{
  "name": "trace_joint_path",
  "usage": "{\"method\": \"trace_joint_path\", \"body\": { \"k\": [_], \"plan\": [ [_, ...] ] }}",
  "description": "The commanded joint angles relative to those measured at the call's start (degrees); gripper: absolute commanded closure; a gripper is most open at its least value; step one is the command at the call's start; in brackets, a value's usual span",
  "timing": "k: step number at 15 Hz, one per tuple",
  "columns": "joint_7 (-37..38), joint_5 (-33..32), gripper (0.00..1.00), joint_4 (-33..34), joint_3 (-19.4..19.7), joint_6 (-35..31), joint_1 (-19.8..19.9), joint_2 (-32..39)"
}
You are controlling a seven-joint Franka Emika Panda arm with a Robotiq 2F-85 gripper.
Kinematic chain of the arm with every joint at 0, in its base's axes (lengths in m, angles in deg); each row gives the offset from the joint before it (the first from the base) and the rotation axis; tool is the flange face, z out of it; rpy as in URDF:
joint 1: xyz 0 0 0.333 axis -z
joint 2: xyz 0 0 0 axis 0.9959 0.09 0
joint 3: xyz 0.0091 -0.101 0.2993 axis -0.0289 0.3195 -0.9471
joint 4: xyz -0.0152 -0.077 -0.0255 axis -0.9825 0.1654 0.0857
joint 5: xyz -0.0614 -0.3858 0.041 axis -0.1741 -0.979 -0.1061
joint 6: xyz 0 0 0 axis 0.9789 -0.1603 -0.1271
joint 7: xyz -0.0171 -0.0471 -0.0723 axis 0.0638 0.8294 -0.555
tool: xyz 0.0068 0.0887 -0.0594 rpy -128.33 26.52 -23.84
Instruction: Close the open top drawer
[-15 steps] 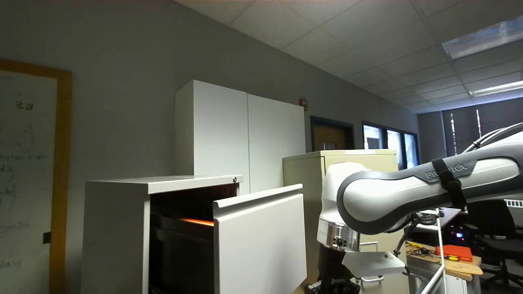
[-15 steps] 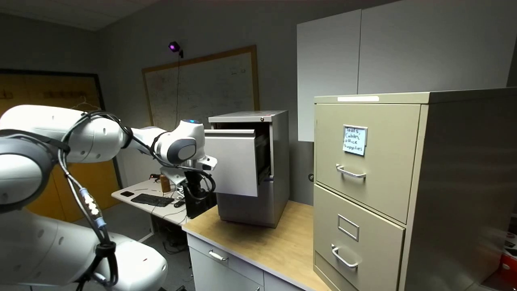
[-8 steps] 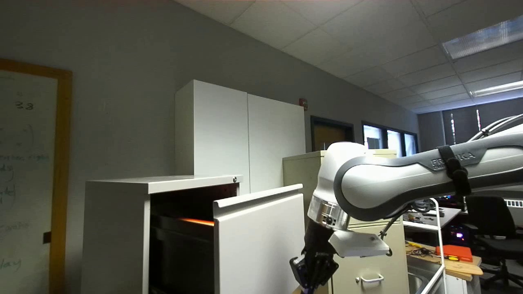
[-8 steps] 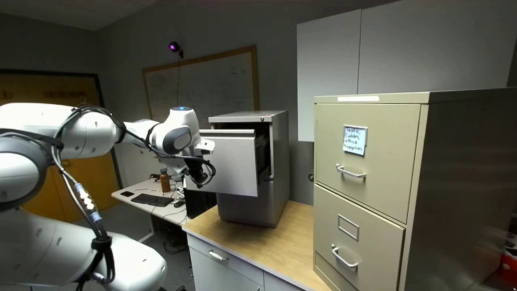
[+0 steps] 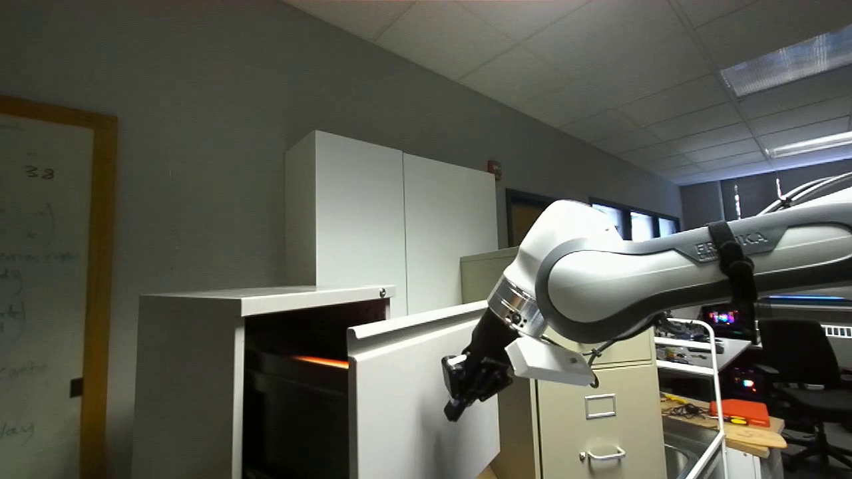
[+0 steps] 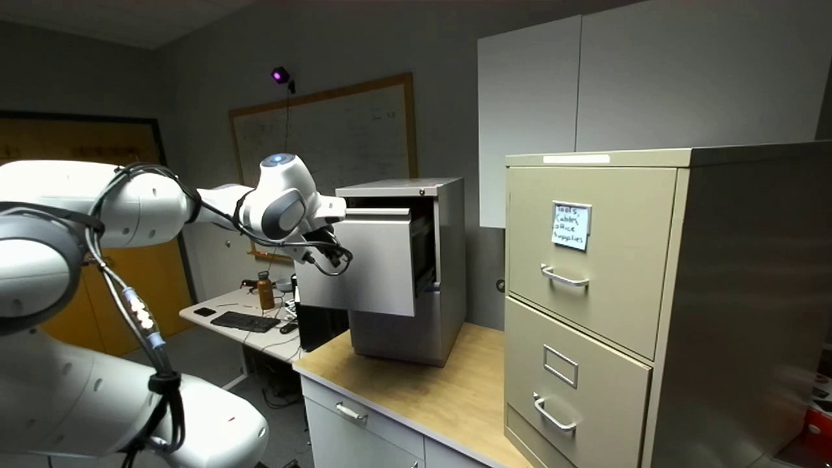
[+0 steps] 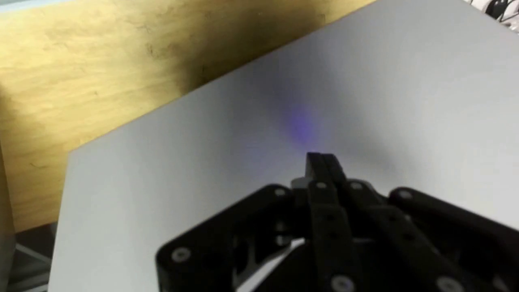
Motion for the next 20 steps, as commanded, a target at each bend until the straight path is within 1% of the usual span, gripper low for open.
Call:
{"method": "trace_joint_path", "body": {
  "k": [1, 5, 11, 15, 20],
  "plan": [
    [1.64, -0.88, 1.00, 3.80, -1.26, -4.86, 0.21, 3.71],
    [2.01, -1.41, 1.00, 6.12, -2.04, -7.19, 0.19, 6.34],
    [3.81, -4.28, 1.00, 12.08, -4.50, -8.65, 1.01, 9.86],
    [5.32, -6.81, 1.00, 17.76, -5.26, -7.88, 1.43, 12.63],
    [6.84, -9.07, 1.00, 25.02, -5.46, -7.43, 2.61, 19.23]
  ]
}}
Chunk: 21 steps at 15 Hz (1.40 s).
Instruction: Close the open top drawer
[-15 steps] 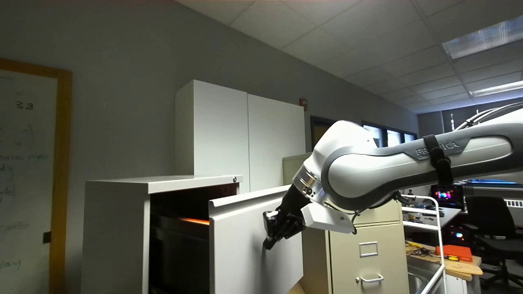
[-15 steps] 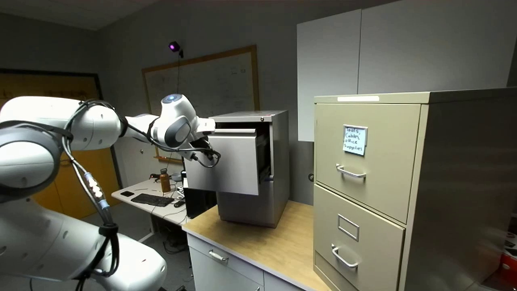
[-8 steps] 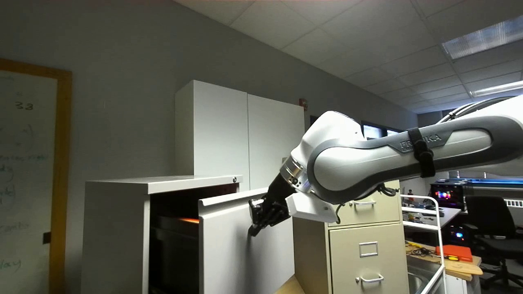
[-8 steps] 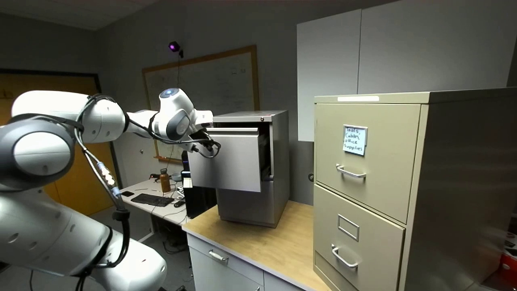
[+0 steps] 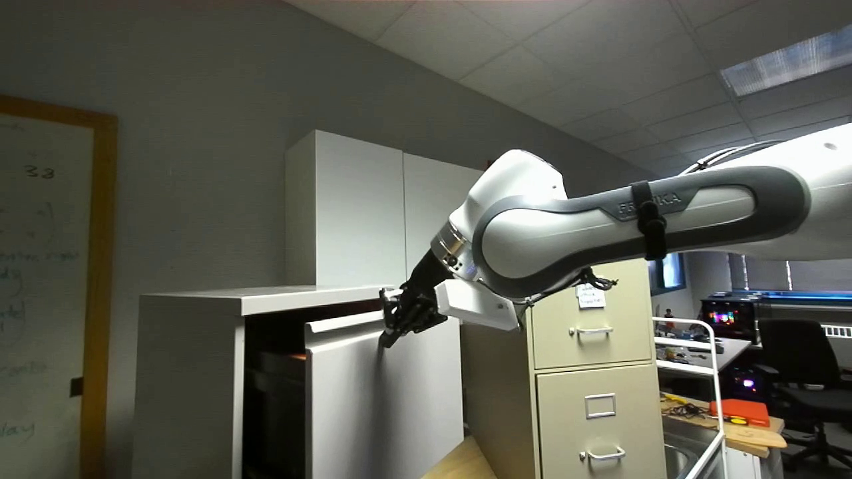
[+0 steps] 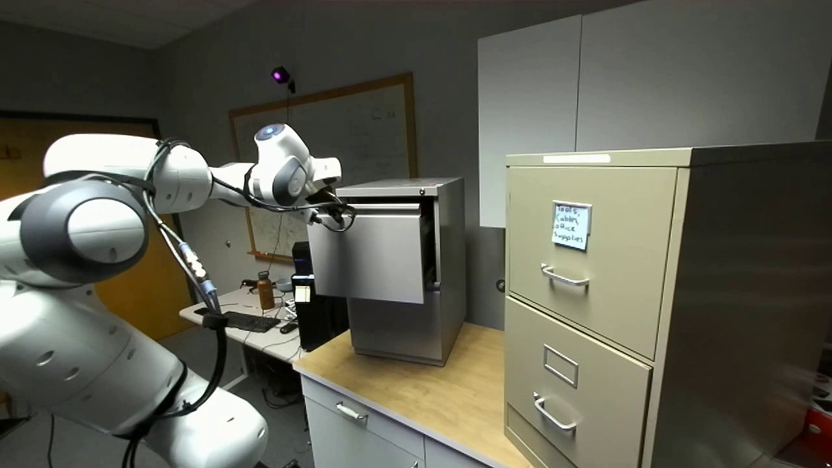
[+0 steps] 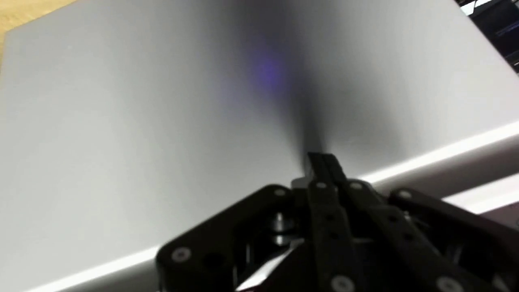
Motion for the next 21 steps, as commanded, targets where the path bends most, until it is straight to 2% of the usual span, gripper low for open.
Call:
{"method": "trace_joint_path", "body": {
  "k": [1, 8, 15, 21],
  "plan": [
    [3.12, -2.99, 1.00, 8.95, -1.16, 0.05, 1.83, 8.32],
    [7.71, -9.15, 1.00, 22.08, -1.64, 1.37, 1.45, 21.57],
    [11.49, -13.73, 1.00, 33.85, 0.60, 4.01, -1.87, 31.47],
    [12.49, -14.81, 1.00, 42.13, 3.20, 7.72, -5.29, 37.83]
  ]
}}
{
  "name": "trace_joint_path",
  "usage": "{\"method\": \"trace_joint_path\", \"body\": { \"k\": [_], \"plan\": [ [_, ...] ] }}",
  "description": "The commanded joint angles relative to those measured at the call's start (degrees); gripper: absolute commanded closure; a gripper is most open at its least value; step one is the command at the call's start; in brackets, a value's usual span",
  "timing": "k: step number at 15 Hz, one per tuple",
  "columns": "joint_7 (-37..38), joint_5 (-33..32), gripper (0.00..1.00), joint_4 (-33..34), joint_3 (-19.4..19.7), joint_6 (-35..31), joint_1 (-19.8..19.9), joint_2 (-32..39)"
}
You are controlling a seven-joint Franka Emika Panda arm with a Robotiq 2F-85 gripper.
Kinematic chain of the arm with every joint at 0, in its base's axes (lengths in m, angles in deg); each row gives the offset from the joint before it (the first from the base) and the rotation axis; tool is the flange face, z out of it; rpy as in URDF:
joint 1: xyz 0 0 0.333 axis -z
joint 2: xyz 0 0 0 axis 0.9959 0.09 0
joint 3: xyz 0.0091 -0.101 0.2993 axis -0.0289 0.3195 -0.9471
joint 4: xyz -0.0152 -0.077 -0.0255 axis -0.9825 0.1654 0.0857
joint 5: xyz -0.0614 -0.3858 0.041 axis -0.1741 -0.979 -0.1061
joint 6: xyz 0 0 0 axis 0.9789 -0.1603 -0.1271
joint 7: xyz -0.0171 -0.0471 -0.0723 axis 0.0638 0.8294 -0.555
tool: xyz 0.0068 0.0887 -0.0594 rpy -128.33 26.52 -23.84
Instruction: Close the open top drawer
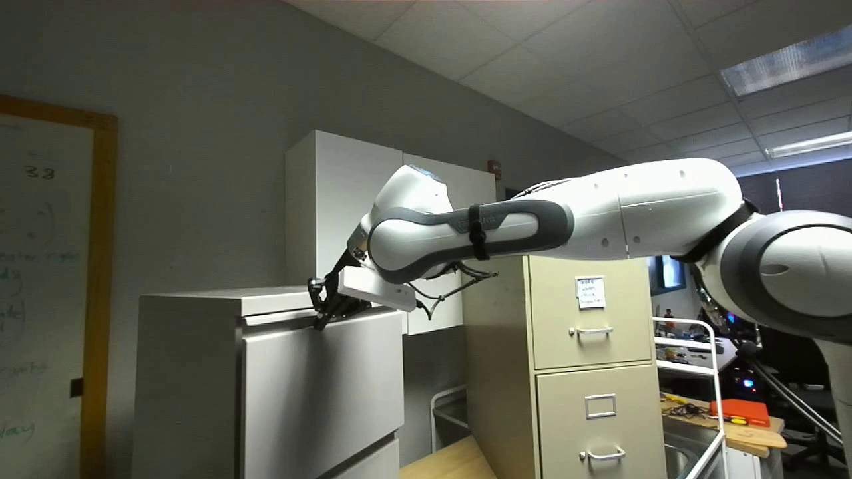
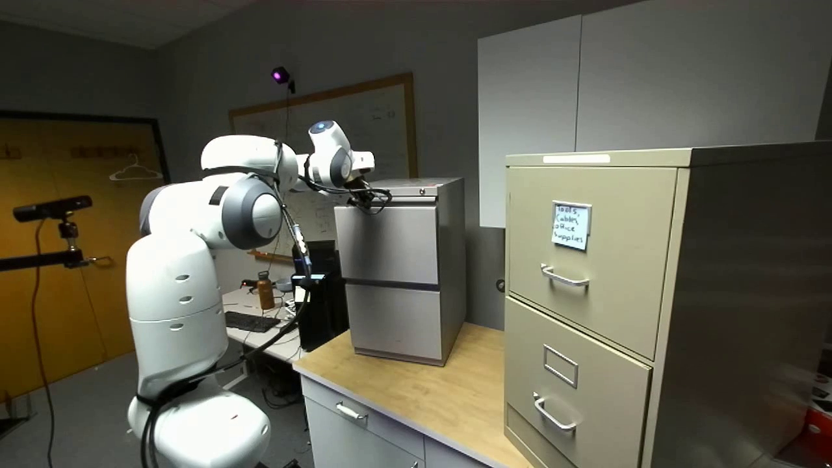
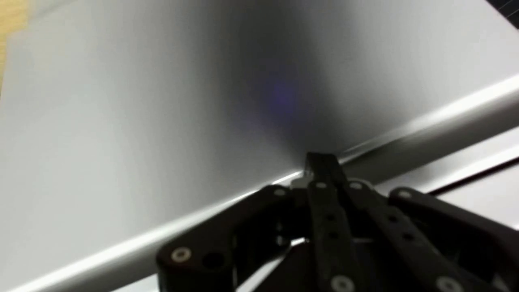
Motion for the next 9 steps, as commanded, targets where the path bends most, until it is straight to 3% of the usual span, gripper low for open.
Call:
{"method": "trace_joint_path", "body": {
  "k": [1, 9],
  "plan": [
    [2.55, -2.20, 1.00, 7.99, 2.03, 3.56, -3.00, 5.91],
    [3.19, -2.35, 1.00, 16.96, 4.74, 10.51, -6.17, 11.32]
  ]
}}
